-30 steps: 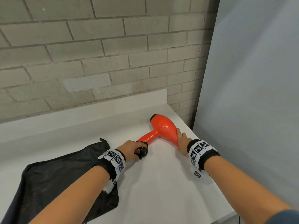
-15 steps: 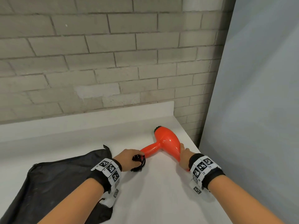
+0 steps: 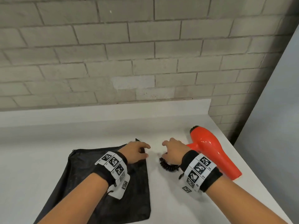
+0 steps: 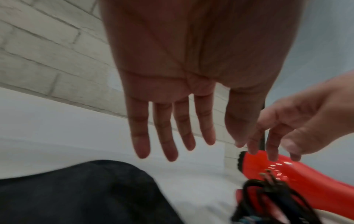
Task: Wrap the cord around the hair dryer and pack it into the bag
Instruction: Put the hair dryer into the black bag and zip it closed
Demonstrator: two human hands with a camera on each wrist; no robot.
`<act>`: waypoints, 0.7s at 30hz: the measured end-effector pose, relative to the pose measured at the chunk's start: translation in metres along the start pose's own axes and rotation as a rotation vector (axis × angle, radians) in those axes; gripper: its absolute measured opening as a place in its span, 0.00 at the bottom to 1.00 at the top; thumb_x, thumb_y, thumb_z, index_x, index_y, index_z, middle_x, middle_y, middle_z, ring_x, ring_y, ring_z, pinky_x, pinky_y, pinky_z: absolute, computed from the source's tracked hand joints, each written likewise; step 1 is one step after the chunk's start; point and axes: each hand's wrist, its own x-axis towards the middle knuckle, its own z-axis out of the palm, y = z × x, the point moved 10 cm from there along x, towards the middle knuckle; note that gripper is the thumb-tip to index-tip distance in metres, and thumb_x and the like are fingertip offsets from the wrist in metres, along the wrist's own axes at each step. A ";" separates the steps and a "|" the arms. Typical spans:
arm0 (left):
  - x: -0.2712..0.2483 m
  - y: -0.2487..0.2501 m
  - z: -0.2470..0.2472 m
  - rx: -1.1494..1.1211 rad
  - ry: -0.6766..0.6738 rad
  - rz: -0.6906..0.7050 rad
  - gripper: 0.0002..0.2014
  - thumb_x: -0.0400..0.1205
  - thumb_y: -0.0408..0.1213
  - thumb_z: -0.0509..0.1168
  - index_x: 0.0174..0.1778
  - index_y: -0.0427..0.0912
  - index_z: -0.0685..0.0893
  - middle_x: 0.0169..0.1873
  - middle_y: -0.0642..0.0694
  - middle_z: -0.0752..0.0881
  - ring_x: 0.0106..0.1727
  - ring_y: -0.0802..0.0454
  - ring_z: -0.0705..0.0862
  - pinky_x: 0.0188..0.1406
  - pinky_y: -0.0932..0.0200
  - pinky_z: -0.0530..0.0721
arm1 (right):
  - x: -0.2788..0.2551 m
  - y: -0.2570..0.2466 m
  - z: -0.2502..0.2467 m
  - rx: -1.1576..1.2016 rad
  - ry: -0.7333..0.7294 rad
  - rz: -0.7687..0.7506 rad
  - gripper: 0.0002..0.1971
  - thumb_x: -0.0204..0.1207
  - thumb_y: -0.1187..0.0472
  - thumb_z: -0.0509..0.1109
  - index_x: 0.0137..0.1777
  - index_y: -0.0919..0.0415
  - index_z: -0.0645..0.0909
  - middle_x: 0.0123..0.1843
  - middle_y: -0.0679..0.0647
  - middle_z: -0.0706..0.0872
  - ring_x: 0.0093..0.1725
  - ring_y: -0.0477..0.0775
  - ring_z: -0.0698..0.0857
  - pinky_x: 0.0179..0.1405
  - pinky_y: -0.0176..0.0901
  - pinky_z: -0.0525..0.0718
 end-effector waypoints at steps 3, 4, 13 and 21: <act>0.003 -0.043 -0.018 0.112 -0.008 -0.098 0.22 0.78 0.42 0.64 0.70 0.48 0.73 0.69 0.44 0.77 0.68 0.46 0.75 0.69 0.54 0.71 | 0.019 -0.044 0.012 0.105 -0.054 -0.116 0.25 0.78 0.53 0.63 0.74 0.55 0.66 0.71 0.58 0.70 0.68 0.61 0.74 0.65 0.50 0.74; 0.005 -0.057 -0.023 0.128 -0.008 -0.128 0.24 0.78 0.41 0.64 0.71 0.47 0.72 0.71 0.43 0.75 0.70 0.45 0.74 0.71 0.54 0.70 | 0.026 -0.055 0.016 0.123 -0.070 -0.142 0.24 0.78 0.54 0.63 0.74 0.55 0.67 0.71 0.58 0.70 0.68 0.61 0.75 0.66 0.49 0.74; 0.023 -0.117 -0.029 0.143 -0.050 -0.165 0.17 0.77 0.37 0.67 0.62 0.44 0.78 0.64 0.42 0.81 0.63 0.45 0.79 0.64 0.54 0.77 | 0.078 -0.097 0.050 0.075 -0.168 -0.168 0.37 0.73 0.63 0.68 0.80 0.54 0.54 0.78 0.61 0.66 0.73 0.64 0.70 0.73 0.55 0.72; 0.021 -0.068 -0.064 -0.018 0.215 0.077 0.06 0.79 0.38 0.63 0.48 0.42 0.81 0.48 0.41 0.86 0.51 0.43 0.83 0.53 0.55 0.78 | 0.070 -0.085 0.024 0.156 0.036 -0.151 0.09 0.73 0.67 0.64 0.52 0.58 0.77 0.49 0.58 0.79 0.56 0.65 0.81 0.54 0.52 0.79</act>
